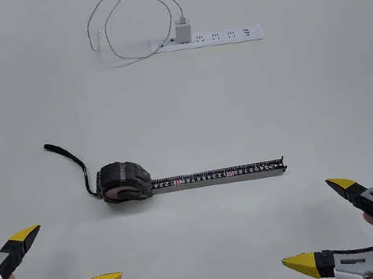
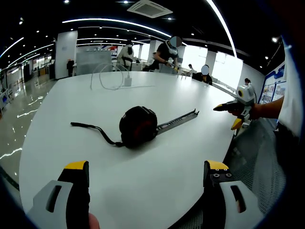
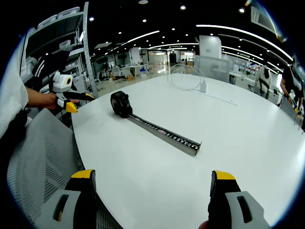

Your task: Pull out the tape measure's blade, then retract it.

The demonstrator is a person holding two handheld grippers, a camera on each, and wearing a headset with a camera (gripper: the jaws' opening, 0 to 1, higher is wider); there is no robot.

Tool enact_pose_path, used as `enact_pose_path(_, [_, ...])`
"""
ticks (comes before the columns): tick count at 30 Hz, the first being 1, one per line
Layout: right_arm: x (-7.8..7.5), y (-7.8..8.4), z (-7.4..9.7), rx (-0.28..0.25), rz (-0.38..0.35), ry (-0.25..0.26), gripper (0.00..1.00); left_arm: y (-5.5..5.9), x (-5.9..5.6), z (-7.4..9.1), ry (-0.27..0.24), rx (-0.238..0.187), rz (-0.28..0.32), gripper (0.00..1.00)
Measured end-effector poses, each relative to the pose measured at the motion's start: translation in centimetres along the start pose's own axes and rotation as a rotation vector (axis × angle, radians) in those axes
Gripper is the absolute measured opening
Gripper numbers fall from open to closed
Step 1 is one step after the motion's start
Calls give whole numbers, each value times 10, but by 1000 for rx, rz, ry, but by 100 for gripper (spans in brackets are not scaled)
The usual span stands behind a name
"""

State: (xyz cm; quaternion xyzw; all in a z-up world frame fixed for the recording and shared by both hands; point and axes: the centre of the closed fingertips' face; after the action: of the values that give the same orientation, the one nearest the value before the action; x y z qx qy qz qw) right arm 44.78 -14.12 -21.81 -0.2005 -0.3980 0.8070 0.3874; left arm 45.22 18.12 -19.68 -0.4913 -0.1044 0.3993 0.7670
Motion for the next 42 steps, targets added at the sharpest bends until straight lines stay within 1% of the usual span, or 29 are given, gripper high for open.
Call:
enact_pose_path(7, [0,-4,-3,-6,7,-4,99,-2,0,-7,4,4,4,99])
enact_pose_path(15, [0,-4,-3,-2,9,-7,99,-6,1,-15,4,2,12,99])
enact_pose_path(22, [-2,-3,-3,2,6,-6,99,-12,1,-23,9,-2,9,99])
enact_pose_path(29, [-2,-3,-3,0,3,-8,97,-16,1,-27,14,-8,7,99])
enact_pose_path(36, [-3,-4,-4,-1,4,-10,97,-17,2,-31,16,-7,4,99])
enact_pose_path(42, [-4,-6,-8,-3,11,-14,97,-18,2,-39,15,-7,7,98])
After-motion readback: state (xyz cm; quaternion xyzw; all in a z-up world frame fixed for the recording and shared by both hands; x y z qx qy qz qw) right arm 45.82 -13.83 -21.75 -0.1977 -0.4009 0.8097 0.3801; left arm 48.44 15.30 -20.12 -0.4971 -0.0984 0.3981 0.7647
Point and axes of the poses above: the centre of the closed fingertips' face, and the gripper's own axes: z roughly backward along the fingers, x roughly to its left, y roughly out of its underside, and after that the axes turned 10 degrees about y, right-handed
